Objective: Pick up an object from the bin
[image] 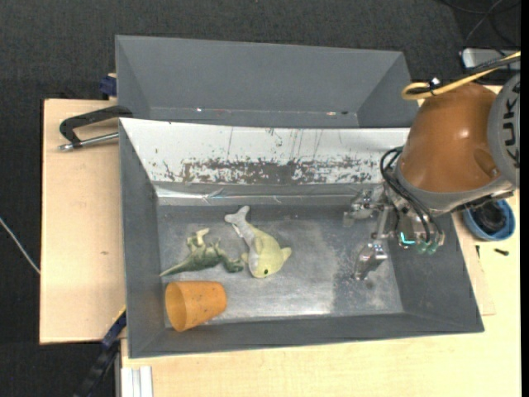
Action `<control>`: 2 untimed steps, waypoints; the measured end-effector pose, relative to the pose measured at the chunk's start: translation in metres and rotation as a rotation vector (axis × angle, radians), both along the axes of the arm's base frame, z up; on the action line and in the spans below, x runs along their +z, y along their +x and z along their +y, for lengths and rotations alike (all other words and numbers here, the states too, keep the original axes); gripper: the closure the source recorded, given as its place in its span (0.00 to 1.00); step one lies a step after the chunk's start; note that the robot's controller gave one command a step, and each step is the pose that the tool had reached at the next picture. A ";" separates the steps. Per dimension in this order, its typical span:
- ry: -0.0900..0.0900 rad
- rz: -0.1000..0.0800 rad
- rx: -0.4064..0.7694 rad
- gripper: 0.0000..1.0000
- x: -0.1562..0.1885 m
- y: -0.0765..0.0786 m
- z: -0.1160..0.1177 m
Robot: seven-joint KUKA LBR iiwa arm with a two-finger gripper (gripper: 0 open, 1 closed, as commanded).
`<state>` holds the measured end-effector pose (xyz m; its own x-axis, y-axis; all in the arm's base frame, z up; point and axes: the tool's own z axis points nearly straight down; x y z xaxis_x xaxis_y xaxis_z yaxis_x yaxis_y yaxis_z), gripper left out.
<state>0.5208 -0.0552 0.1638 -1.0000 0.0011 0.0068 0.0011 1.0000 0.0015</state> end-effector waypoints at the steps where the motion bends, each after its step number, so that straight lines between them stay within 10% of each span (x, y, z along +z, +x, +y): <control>1: -0.001 -0.018 0.032 0.00 -0.093 0.058 0.087; 2: 0.002 -0.008 0.137 0.00 -0.062 0.023 0.140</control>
Offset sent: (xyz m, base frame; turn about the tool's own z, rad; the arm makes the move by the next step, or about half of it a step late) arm 0.0547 0.0838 -0.0938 -0.0280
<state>0.5442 0.0844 0.1022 -0.9908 -0.1354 -0.0011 -0.1354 0.9908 0.0035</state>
